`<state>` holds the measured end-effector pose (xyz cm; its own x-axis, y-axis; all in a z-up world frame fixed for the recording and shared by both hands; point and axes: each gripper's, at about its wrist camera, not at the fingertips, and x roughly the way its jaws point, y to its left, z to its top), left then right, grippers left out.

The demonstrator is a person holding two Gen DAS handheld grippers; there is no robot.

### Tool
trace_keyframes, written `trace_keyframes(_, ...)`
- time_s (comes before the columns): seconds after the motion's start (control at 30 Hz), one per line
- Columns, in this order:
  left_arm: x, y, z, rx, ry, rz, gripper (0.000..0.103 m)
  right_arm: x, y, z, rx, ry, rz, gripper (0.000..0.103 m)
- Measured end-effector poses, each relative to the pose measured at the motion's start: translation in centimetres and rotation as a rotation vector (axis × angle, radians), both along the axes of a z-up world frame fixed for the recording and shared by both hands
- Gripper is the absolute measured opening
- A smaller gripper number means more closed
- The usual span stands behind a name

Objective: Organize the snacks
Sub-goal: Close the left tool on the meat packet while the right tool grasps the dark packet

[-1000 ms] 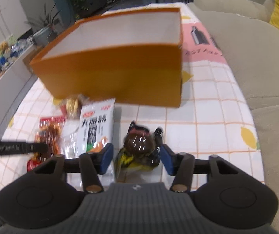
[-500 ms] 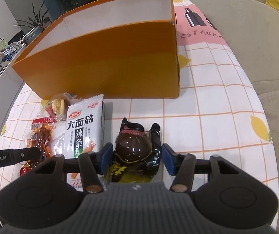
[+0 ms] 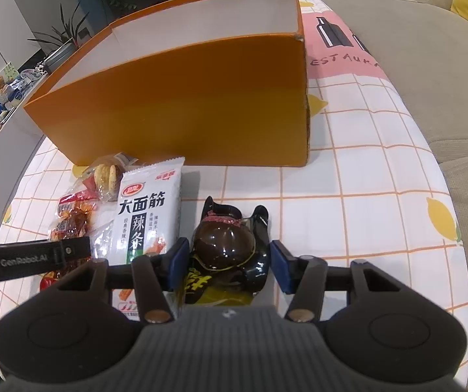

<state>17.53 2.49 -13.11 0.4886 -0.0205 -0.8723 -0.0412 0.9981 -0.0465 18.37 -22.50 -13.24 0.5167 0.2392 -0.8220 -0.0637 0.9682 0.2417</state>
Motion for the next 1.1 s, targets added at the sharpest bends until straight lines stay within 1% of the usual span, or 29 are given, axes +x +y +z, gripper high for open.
trace_keyframes(0.03,0.0,-0.1,0.0,0.005,-0.008,-0.006,0.062,0.0,0.0,0.0,0.0,-0.001,0.001,0.052)
trace_keyframes(0.17,-0.1,0.2,0.0,-0.012,-0.015,-0.003,0.058,-0.2,0.0,0.0,-0.001,-0.004,0.003,0.051)
trace_keyframes(0.33,-0.4,0.4,0.4,-0.006,-0.027,-0.008,0.053,-0.5,0.3,0.2,0.006,-0.011,0.019,0.046)
trace_keyframes(0.43,-0.9,0.5,1.0,-0.019,-0.038,0.002,0.052,-0.7,0.7,0.4,-0.018,-0.015,0.037,0.045)
trace_keyframes(0.47,-1.0,0.6,1.2,-0.019,-0.044,0.006,0.049,-0.7,0.8,0.5,-0.021,-0.015,0.039,0.045)
trace_keyframes(0.5,-1.2,0.7,1.5,-0.013,-0.052,0.011,0.035,-0.8,0.8,0.6,-0.021,-0.017,0.039,0.045)
trace_keyframes(0.57,-1.4,1.2,2.0,-0.05,-0.064,0.023,0.027,-1.0,0.7,0.9,-0.02,-0.022,0.037,0.045)
trace_keyframes(0.63,-1.3,1.5,2.4,-0.074,-0.062,0.031,0.025,-1.2,0.6,1.3,-0.024,-0.03,0.038,0.045)
trace_keyframes(0.7,-1.4,1.5,2.3,-0.071,-0.055,0.023,0.025,-1.3,0.5,1.6,-0.028,-0.037,0.039,0.045)
trace_keyframes(0.77,-1.6,1.4,2.2,-0.086,-0.058,0.019,0.025,-1.5,0.6,1.7,-0.029,-0.039,0.042,0.045)
trace_keyframes(0.8,-1.7,1.4,2.4,-0.093,-0.062,0.017,0.012,-1.5,0.6,1.7,-0.028,-0.038,0.043,0.045)
trace_keyframes(0.83,-1.8,1.4,2.6,-0.092,-0.074,0.014,0.006,-1.6,0.7,1.7,-0.027,-0.038,0.046,0.045)
trace_keyframes(0.93,-2.1,1.2,3.4,-0.124,-0.079,-0.005,0.003,-2.0,0.9,1.9,-0.028,-0.039,0.061,0.045)
trace_keyframes(1.03,-2.4,0.7,3.5,-0.109,-0.082,-0.027,0.003,-2.3,1.1,1.8,-0.025,-0.031,0.069,0.045)
trace_keyframes(1.1,-2.5,0.7,3.6,-0.125,-0.084,-0.033,0.003,-2.5,1.3,1.9,-0.023,-0.029,0.075,0.045)
